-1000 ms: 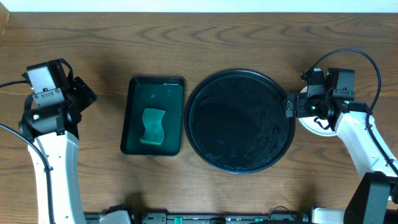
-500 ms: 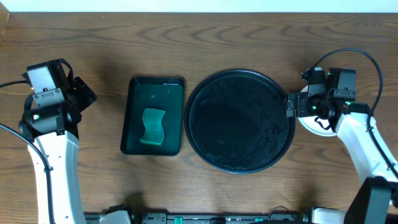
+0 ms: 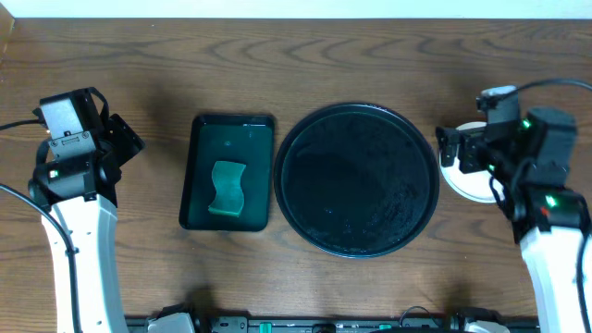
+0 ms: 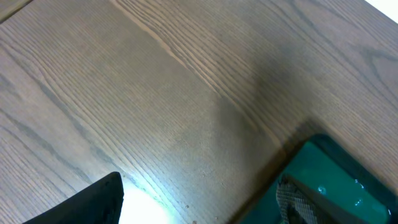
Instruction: Clean dirty plates on tray and stack at the side
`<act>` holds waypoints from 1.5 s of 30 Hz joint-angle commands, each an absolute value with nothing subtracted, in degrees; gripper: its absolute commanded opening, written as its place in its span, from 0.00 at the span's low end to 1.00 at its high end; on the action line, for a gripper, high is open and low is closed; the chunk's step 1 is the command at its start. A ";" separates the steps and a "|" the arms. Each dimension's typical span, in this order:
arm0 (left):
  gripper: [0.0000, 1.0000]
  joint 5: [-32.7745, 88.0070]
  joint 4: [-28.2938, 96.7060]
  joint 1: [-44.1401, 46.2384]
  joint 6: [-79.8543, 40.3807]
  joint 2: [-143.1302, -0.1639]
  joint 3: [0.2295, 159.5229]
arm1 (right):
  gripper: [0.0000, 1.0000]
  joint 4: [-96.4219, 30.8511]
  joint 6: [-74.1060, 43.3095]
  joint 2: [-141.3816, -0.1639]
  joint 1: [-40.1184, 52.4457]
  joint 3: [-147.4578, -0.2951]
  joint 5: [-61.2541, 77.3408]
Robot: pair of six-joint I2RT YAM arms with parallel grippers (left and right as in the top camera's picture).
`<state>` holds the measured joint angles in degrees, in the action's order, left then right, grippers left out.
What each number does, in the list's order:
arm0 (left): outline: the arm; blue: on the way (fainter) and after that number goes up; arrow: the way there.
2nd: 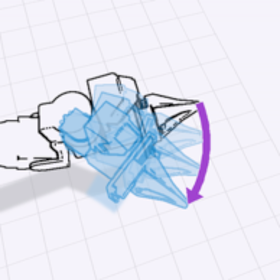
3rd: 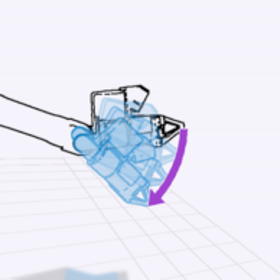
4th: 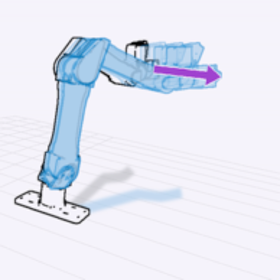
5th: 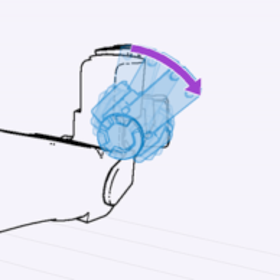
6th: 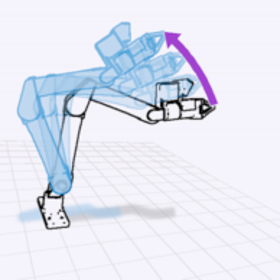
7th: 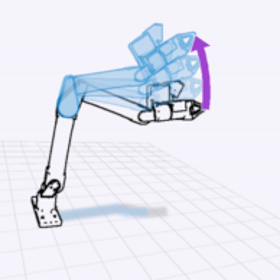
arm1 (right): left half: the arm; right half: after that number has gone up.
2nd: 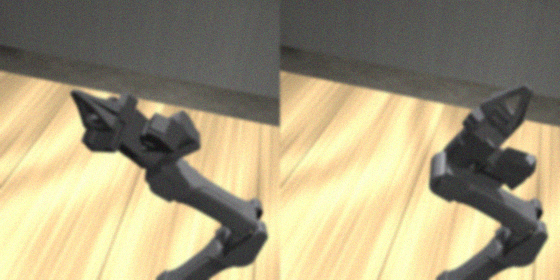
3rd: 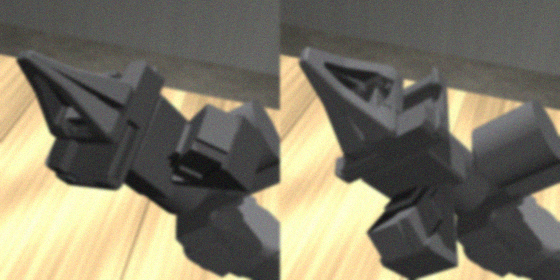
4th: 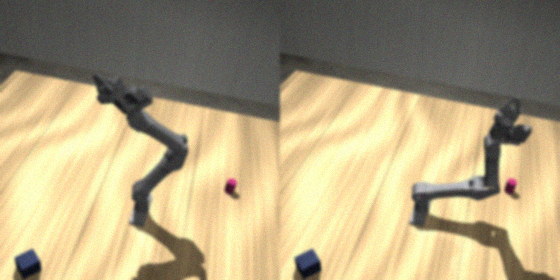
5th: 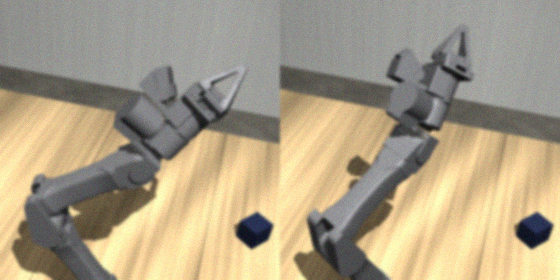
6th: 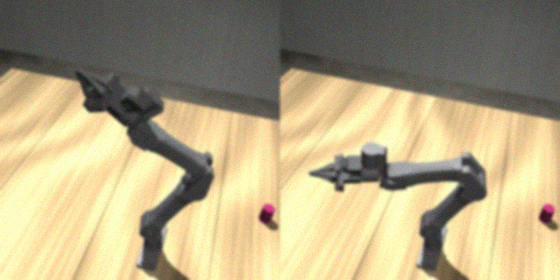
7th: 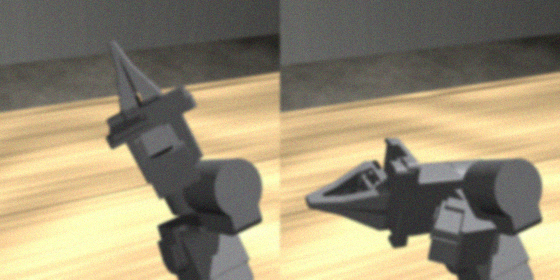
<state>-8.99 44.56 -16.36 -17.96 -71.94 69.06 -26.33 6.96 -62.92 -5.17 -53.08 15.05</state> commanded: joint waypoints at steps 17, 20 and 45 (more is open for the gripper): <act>0.79 -9.69 44.49 -16.58 -17.63 -71.37 69.87 | 0.99 -30.22 7.79 -46.54 -4.69 -53.56 15.27; 0.79 -9.69 44.49 -16.58 -17.63 -71.37 69.87 | 0.99 -34.65 7.79 -44.75 -4.32 -53.56 15.27; 0.79 -9.69 44.49 -16.58 -17.63 -71.37 69.87 | 0.99 -12.80 7.75 -20.16 5.34 -35.99 15.59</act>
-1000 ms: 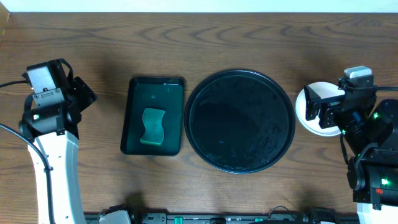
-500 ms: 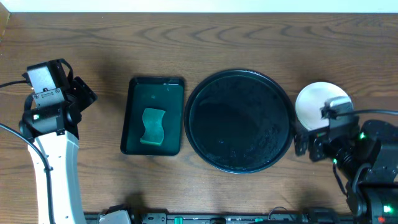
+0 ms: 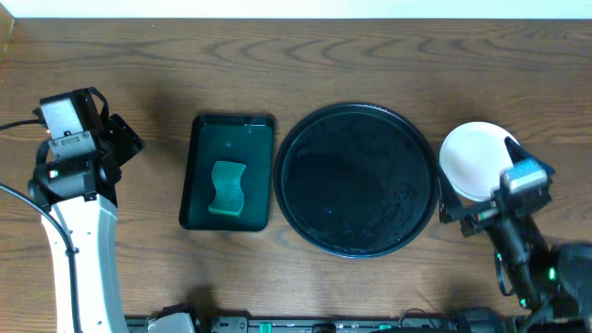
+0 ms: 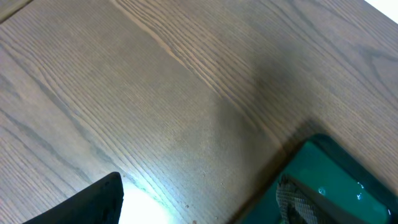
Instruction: Clean dirty plates on tray and stack at the side
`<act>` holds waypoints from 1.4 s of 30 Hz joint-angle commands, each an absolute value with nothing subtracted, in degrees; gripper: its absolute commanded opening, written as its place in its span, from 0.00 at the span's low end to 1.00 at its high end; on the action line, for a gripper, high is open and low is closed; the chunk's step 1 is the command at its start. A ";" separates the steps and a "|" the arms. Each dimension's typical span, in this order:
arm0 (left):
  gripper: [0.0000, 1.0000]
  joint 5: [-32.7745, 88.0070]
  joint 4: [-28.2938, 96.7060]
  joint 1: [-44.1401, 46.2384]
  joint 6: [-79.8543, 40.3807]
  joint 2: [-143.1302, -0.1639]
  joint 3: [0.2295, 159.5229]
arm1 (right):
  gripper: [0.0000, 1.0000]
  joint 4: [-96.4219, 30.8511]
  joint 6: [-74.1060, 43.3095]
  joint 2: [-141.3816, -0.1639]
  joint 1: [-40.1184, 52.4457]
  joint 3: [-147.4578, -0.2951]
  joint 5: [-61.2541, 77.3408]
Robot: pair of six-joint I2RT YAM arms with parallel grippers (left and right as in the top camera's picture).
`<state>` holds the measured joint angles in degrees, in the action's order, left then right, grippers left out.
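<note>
A white plate lies on the table just right of the round black tray, which holds no plates. My right gripper hangs below the plate and apart from it, near the tray's lower right rim, its fingers seemingly spread and empty. My left gripper sits at the far left, beside a green basin holding a green sponge. In the left wrist view that gripper is open over bare wood, with the basin's corner at the lower right.
Dark wooden table all round. The basin and the black tray stand side by side in the middle. The left arm's white link runs down the left edge. The right arm's body fills the lower right corner.
My right arm has pulled back from the plate's left edge to the lower right corner. The white plate now shows whole on the table. The left arm has not moved.
</note>
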<state>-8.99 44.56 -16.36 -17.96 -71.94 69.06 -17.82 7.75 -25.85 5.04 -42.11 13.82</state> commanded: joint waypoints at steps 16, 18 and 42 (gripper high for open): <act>0.79 -9.69 44.49 -16.58 -17.63 -71.37 69.87 | 0.99 19.03 7.33 -0.32 5.15 -7.90 14.55; 0.79 -9.69 44.49 -16.58 -17.63 -71.37 69.87 | 0.99 20.32 7.29 -0.32 5.08 -6.15 13.72; 0.79 -9.69 44.49 -16.58 -17.63 -71.37 69.87 | 0.99 -3.66 6.42 -0.30 4.56 -0.30 10.41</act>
